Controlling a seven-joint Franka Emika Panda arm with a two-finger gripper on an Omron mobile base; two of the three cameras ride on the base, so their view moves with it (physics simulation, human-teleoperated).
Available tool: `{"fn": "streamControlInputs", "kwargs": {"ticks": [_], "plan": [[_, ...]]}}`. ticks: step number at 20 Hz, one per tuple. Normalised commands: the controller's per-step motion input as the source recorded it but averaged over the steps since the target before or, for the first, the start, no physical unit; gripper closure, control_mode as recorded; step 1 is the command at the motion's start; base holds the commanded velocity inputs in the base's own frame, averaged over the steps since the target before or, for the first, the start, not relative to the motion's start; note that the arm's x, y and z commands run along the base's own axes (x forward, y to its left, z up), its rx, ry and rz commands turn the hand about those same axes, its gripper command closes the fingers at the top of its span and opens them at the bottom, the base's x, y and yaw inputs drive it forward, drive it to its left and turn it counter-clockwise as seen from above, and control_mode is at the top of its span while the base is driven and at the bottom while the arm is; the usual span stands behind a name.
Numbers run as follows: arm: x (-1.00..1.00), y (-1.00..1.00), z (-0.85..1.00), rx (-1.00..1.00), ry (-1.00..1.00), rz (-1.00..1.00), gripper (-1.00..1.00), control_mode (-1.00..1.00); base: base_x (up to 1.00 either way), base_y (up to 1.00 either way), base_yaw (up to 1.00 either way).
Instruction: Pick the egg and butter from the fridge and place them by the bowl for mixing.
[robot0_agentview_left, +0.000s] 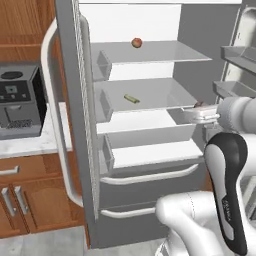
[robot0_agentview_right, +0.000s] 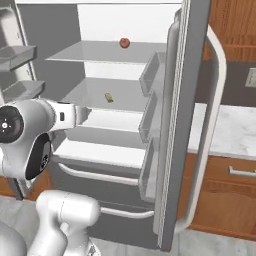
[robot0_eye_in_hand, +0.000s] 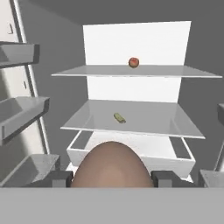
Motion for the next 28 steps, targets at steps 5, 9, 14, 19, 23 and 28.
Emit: {"fn": "streamControlInputs", "kwargs": {"ticks": [5, 9, 14, 19, 23, 28], "plan": [[0.00, 0.00, 0.00, 0.00, 0.00, 0.00, 1.00, 1.00, -1.00, 0.29, 0.00], [0.00, 0.00, 0.00, 0.00, 0.00, 0.00, 1.00, 1.00, -1.00, 0.44, 0.00], [0.00, 0.00, 0.00, 0.00, 0.00, 0.00, 1.00, 1.00, -1.00, 0.63, 0.04], [0.00, 0.00, 0.00, 0.00, 0.00, 0.00, 1.00, 1.00, -0.86, 0.26, -0.17], [0.00, 0.00, 0.00, 0.00, 0.00, 0.00, 1.00, 1.00, -0.09, 0.01, -0.95], [0.00, 0.00, 0.00, 0.00, 0.00, 0.00, 1.00, 1.00, 0.00, 0.00, -1.00]]}}
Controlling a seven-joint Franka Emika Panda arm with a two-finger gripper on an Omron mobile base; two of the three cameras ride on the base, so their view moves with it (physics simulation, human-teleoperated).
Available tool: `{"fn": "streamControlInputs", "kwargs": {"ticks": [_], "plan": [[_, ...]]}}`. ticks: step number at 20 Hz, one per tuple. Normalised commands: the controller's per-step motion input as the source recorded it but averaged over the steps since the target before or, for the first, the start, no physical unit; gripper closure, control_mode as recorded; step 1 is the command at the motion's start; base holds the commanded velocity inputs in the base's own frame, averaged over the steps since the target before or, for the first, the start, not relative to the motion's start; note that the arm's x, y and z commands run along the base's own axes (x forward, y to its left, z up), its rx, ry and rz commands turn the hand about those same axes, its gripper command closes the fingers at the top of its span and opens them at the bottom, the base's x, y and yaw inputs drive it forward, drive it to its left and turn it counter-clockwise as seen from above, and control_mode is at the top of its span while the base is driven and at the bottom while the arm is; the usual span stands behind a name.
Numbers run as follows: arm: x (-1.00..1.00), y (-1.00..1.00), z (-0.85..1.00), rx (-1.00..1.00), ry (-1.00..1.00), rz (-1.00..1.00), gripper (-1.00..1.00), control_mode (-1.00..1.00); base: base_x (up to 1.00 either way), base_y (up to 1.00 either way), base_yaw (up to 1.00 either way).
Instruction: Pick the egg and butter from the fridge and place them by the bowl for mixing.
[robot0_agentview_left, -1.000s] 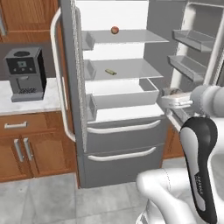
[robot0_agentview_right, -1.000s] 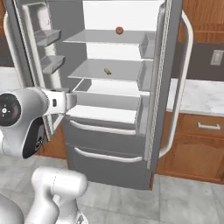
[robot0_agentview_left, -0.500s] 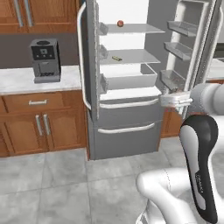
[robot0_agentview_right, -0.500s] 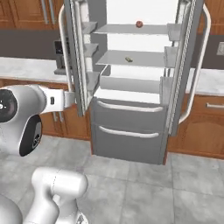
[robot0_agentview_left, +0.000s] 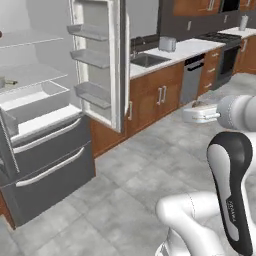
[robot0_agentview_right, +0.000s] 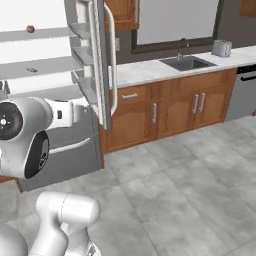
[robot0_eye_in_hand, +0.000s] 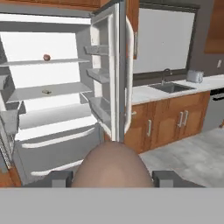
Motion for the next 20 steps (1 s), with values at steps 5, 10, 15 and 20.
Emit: {"fn": "streamControlInputs", "kwargs": {"ticks": [5, 10, 15, 20], "plan": [[0.00, 0.00, 0.00, 0.00, 0.00, 0.00, 1.00, 1.00, 0.00, 0.00, -1.00], [0.00, 0.00, 0.00, 0.00, 0.00, 0.00, 1.00, 1.00, 0.00, 0.00, -1.00], [0.00, 0.00, 0.00, 0.00, 0.00, 0.00, 1.00, 1.00, 0.30, 0.21, -0.70], [0.00, 0.00, 0.00, 0.00, 0.00, 0.00, 1.00, 1.00, 1.00, 0.07, -0.05]]}}
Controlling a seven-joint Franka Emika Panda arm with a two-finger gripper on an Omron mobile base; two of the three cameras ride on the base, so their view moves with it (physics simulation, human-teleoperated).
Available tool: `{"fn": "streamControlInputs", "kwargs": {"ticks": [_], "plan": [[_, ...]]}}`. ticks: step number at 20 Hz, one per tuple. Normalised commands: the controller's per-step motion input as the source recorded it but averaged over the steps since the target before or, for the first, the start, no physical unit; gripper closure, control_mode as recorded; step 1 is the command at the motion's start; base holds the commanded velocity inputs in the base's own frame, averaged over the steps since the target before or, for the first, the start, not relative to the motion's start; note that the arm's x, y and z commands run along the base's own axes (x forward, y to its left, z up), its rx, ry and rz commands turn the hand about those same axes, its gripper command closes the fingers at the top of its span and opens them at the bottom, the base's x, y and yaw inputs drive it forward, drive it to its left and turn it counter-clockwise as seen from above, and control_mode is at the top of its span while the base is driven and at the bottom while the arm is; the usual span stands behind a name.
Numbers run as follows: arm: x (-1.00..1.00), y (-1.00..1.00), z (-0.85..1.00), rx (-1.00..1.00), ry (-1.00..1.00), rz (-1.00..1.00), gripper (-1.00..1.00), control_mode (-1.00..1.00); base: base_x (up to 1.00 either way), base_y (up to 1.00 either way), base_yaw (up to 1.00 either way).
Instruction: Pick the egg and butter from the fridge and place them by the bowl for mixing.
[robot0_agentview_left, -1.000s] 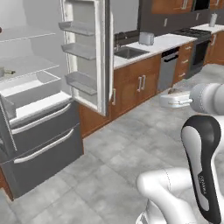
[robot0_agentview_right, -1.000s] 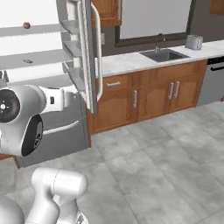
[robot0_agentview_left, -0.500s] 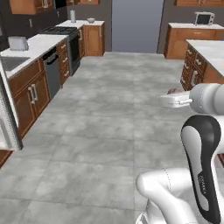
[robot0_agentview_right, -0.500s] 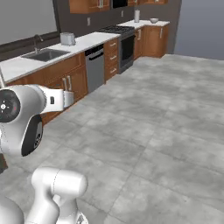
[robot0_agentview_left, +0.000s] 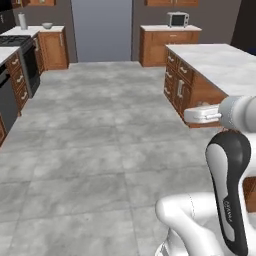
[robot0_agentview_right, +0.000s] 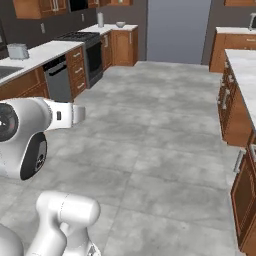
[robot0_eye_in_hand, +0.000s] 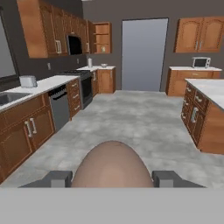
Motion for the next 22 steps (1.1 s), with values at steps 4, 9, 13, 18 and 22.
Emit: {"fn": "streamControlInputs", "kwargs": {"ticks": [4, 9, 13, 18, 22], "plan": [[0.00, 0.00, 0.00, 0.00, 0.00, 0.00, 1.00, 1.00, 1.00, -0.25, 0.11], [0.00, 0.00, 0.00, 0.00, 0.00, 0.00, 1.00, 1.00, 1.00, -0.24, 0.13], [0.00, 0.00, 0.00, 0.00, 0.00, 0.00, 1.00, 1.00, 1.00, -0.12, 0.08], [0.00, 0.00, 0.00, 0.00, 0.00, 0.00, 1.00, 1.00, 1.00, -0.13, 0.09], [0.00, 0.00, 0.00, 0.00, 0.00, 0.00, 1.00, 1.00, 1.00, -0.12, 0.06]]}}
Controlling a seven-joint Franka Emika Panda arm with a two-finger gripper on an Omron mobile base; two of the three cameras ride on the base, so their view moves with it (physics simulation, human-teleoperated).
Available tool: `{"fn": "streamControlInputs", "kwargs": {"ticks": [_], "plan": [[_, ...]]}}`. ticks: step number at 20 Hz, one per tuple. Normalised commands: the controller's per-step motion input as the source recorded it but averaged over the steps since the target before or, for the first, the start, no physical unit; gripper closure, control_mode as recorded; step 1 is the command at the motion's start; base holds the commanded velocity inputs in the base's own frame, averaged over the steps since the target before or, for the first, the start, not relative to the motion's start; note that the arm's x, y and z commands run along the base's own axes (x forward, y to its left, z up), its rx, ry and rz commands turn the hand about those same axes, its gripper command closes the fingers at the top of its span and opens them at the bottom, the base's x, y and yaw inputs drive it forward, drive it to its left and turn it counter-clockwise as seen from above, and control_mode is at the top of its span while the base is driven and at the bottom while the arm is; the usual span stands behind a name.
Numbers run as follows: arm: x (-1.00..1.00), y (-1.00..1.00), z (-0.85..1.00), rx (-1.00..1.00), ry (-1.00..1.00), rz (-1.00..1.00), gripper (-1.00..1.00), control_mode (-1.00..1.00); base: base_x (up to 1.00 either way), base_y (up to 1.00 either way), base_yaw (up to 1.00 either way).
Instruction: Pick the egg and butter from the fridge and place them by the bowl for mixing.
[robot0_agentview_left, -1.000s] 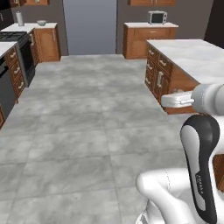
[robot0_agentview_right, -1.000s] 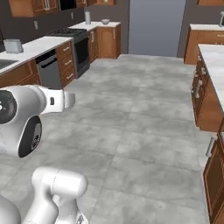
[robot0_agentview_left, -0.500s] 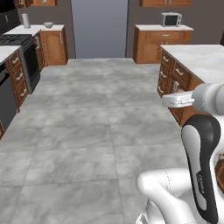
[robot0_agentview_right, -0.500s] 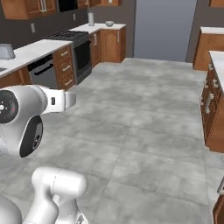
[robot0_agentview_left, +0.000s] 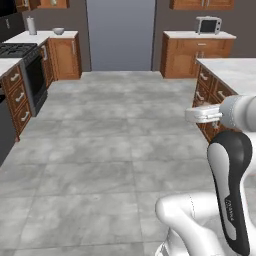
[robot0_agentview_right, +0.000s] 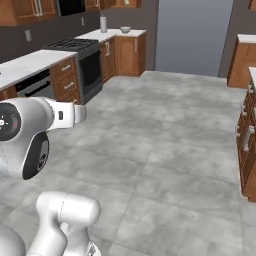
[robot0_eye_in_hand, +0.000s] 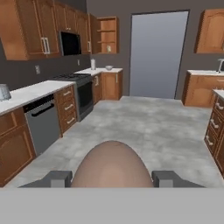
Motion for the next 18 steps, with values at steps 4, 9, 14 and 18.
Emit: {"fn": "streamControlInputs", "kwargs": {"ticks": [4, 9, 14, 18], "plan": [[0.00, 0.00, 0.00, 0.00, 0.00, 0.00, 1.00, 1.00, 1.00, -0.02, 0.05], [0.00, 0.00, 0.00, 0.00, 0.00, 0.00, 1.00, 1.00, 1.00, -0.02, 0.04], [0.00, 0.00, 0.00, 0.00, 0.00, 0.00, 1.00, 1.00, 1.00, 0.00, 0.07], [0.00, 0.00, 0.00, 0.00, 0.00, 0.00, 1.00, 1.00, 1.00, 0.22, 0.04]]}}
